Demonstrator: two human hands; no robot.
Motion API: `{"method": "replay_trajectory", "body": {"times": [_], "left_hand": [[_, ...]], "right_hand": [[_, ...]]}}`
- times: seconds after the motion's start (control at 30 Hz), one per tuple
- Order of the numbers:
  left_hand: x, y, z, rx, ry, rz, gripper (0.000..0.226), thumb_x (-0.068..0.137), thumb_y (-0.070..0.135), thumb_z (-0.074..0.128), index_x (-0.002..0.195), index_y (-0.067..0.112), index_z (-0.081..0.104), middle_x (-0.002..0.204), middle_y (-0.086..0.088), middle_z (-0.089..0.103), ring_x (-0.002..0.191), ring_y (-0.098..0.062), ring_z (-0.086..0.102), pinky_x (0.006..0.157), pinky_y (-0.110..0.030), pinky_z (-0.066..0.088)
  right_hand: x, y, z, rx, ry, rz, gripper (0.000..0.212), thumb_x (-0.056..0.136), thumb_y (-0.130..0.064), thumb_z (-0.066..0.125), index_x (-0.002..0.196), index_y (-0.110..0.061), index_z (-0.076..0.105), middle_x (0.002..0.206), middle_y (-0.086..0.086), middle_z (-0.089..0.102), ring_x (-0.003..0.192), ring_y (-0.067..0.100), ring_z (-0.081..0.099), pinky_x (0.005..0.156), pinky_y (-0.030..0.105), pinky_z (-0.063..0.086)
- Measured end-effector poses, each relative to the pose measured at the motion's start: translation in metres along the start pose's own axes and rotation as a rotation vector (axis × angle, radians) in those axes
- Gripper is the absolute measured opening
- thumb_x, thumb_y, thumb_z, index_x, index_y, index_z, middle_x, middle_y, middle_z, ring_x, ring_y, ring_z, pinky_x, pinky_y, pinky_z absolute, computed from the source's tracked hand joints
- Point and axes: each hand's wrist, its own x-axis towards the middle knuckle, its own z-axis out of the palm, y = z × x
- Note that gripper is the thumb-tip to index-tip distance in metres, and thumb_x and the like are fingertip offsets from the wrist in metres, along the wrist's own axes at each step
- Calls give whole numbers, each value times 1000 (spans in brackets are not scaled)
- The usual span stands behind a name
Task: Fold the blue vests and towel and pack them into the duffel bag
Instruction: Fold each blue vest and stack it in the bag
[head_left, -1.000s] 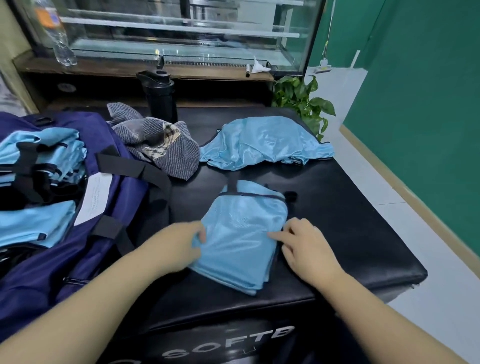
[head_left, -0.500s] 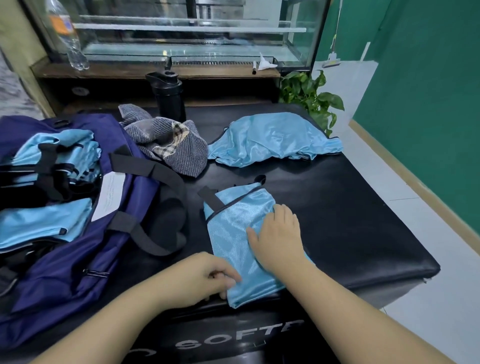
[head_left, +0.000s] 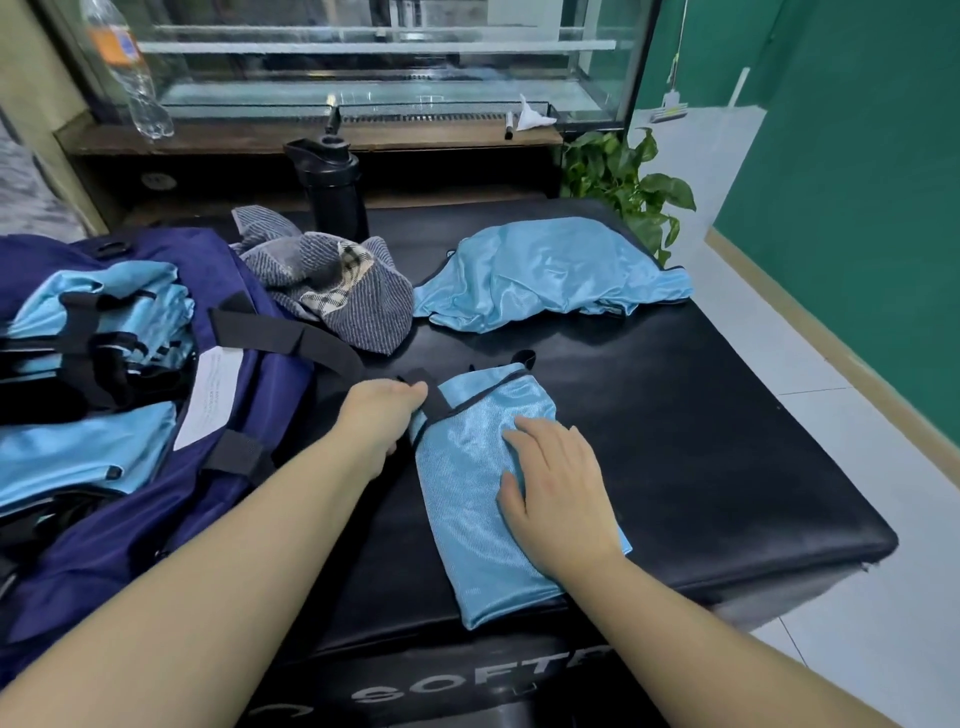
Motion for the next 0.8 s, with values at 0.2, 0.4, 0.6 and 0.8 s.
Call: {"method": "replay_trajectory", "body": {"times": [0.2,0.4,0.6,0.8], "left_hand": [[19,33,-15,-188,53,-39,23,101,17,42,79,17,41,69,-3,41,37,-11,42,32,-10,25],[29,34,-9,-166,111,27,22,100,11,43,79,17,44,96,-7,52,39,-11,60,35,-17,44],[13,18,-1,219,85,244,16,93,6,53,109,9,51,112,-18,53,76,-24,57,81,-30,46],[-20,-12,-13,1033,-22,407,7,93,10,47,94,6,53,109,-17,56,93,-31,52,75,-30,37]], "right_hand": [[1,-1,2,-49,-123,16,49,89,-35,33,136,-29,46,143,-3,45,134,20,37,111,44,27],[2,1,1,-33,-252,14,63,88,-45,9,149,-36,23,159,-8,17,148,15,7,117,37,1],[3,1,2,-33,-249,39,66,86,-46,5,150,-35,19,160,-9,11,147,13,-2,118,37,0],[3,2,2,-46,-259,51,63,89,-46,8,151,-35,15,160,-10,6,147,12,-7,118,37,-3]]}}
